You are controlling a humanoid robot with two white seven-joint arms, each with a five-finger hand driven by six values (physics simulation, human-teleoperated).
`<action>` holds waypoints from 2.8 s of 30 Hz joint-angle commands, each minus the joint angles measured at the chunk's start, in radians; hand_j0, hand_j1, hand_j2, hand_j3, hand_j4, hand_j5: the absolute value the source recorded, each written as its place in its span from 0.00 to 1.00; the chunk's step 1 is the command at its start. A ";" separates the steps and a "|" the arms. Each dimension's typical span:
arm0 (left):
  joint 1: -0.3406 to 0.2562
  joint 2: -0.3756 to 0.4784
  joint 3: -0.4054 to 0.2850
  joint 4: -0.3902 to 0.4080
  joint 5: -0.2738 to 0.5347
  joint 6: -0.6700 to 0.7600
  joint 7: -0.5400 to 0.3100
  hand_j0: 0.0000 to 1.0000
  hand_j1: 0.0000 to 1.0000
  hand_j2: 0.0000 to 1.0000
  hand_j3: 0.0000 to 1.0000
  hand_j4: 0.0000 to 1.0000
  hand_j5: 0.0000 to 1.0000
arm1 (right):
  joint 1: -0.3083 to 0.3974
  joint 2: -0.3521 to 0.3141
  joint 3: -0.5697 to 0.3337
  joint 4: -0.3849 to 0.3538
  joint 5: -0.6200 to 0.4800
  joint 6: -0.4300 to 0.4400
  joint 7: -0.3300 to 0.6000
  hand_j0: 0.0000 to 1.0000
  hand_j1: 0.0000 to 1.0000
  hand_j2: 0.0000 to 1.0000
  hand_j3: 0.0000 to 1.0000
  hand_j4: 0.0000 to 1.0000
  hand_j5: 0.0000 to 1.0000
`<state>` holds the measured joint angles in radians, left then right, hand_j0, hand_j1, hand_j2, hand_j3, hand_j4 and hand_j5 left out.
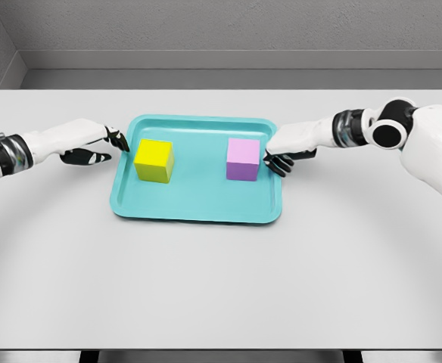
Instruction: Push two cubes
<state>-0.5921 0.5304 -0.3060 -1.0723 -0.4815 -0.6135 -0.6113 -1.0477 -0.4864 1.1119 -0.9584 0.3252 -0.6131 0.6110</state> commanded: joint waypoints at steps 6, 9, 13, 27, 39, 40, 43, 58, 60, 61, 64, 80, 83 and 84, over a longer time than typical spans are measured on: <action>0.000 -0.001 0.001 -0.028 0.011 0.003 0.000 0.58 0.58 0.58 0.58 0.58 0.58 | -0.006 0.035 -0.001 0.064 0.028 0.006 0.000 0.13 0.13 0.13 0.13 0.13 0.13; 0.003 0.000 -0.001 -0.029 0.012 0.003 0.000 0.56 0.56 0.56 0.56 0.56 0.56 | -0.012 0.041 -0.001 0.076 0.031 0.006 0.000 0.13 0.13 0.13 0.13 0.13 0.13; 0.006 0.002 -0.002 -0.041 0.012 0.003 0.000 0.57 0.57 0.57 0.57 0.57 0.57 | -0.014 0.055 -0.001 0.095 0.031 0.006 0.000 0.13 0.13 0.13 0.13 0.13 0.13; 0.023 -0.001 -0.015 -0.072 0.012 0.003 0.000 0.57 0.57 0.57 0.57 0.57 0.57 | -0.020 0.098 0.000 0.130 0.044 0.004 0.000 0.13 0.13 0.13 0.13 0.13 0.13; 0.023 -0.012 -0.028 -0.104 0.007 0.003 0.000 0.56 0.56 0.56 0.56 0.56 0.56 | -0.034 0.098 -0.001 0.119 0.044 0.003 0.000 0.13 0.13 0.13 0.13 0.13 0.13; 0.021 -0.012 -0.036 -0.104 0.007 0.003 0.000 0.56 0.56 0.56 0.56 0.56 0.56 | -0.034 0.098 -0.001 0.118 0.044 0.003 0.000 0.13 0.13 0.13 0.13 0.13 0.13; 0.023 -0.006 -0.042 -0.104 0.011 0.003 0.000 0.56 0.56 0.56 0.56 0.56 0.56 | -0.035 0.100 -0.001 0.118 0.044 0.003 0.000 0.13 0.13 0.13 0.13 0.13 0.13; 0.018 0.005 -0.041 -0.064 0.012 0.003 0.000 0.57 0.57 0.57 0.57 0.57 0.57 | -0.037 0.124 0.000 0.127 0.044 0.004 0.000 0.13 0.13 0.13 0.13 0.13 0.13; 0.018 -0.006 -0.041 -0.064 0.009 0.003 0.000 0.56 0.56 0.56 0.56 0.56 0.56 | -0.037 0.127 0.000 0.127 0.044 0.004 0.000 0.13 0.13 0.13 0.13 0.13 0.13; 0.017 -0.009 -0.042 -0.064 0.009 0.003 0.000 0.56 0.56 0.56 0.56 0.56 0.56 | -0.037 0.129 0.000 0.128 0.044 0.006 0.000 0.13 0.13 0.13 0.13 0.13 0.13; 0.017 -0.021 -0.042 -0.064 0.000 0.003 0.000 0.56 0.56 0.56 0.56 0.56 0.56 | -0.043 0.135 0.000 0.130 0.044 0.006 0.000 0.13 0.13 0.13 0.13 0.13 0.13; 0.012 -0.059 -0.042 -0.063 -0.003 0.003 0.000 0.56 0.56 0.56 0.56 0.56 0.56 | -0.044 0.152 0.000 0.135 0.044 0.007 0.000 0.13 0.13 0.13 0.13 0.13 0.13; 0.011 -0.066 -0.047 -0.063 -0.003 0.003 0.000 0.56 0.56 0.56 0.56 0.56 0.56 | -0.044 0.153 0.000 0.135 0.044 0.007 0.000 0.13 0.13 0.13 0.13 0.13 0.13; 0.011 -0.067 -0.047 -0.063 -0.003 0.003 0.000 0.56 0.56 0.56 0.56 0.56 0.56 | -0.045 0.158 0.000 0.135 0.044 0.007 0.000 0.13 0.13 0.13 0.13 0.13 0.13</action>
<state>-0.5814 0.4673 -0.3513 -1.1349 -0.4916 -0.6135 -0.6113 -1.0968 -0.3328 1.1125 -0.8236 0.3726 -0.6070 0.6116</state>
